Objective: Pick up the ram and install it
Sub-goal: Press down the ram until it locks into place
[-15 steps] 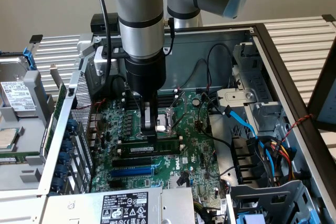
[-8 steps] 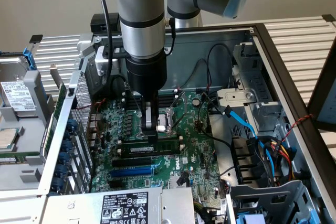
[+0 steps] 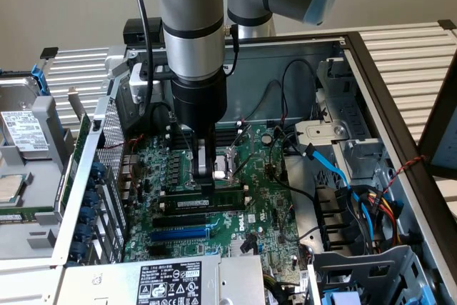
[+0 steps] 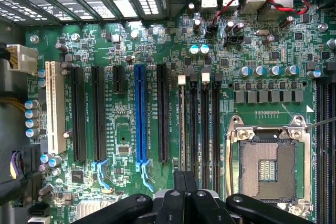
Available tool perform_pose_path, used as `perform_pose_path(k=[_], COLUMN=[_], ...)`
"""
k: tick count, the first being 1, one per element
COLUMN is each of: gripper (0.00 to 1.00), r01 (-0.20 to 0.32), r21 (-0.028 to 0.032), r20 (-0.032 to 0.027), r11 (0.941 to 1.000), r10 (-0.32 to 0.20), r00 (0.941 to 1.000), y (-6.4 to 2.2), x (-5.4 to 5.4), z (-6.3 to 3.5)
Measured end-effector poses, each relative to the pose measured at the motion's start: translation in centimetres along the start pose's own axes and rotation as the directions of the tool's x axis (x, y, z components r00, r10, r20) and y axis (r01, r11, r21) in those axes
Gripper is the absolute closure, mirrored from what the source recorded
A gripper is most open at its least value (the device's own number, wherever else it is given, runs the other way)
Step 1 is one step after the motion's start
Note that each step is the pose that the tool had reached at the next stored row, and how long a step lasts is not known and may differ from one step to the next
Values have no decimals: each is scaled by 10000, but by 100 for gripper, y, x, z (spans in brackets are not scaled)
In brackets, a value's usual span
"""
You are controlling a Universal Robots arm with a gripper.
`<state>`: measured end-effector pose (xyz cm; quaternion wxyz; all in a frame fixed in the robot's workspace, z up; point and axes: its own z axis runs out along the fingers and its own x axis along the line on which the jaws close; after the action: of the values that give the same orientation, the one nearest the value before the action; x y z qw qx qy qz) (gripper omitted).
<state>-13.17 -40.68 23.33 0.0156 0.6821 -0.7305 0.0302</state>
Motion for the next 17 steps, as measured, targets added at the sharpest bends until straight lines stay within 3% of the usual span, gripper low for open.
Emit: perform_pose_path(k=[17], gripper=[89], r01=[0], r21=[0], r20=[0], r11=[10000], r10=[0], r00=[10000], y=[0], x=[0], z=[14])
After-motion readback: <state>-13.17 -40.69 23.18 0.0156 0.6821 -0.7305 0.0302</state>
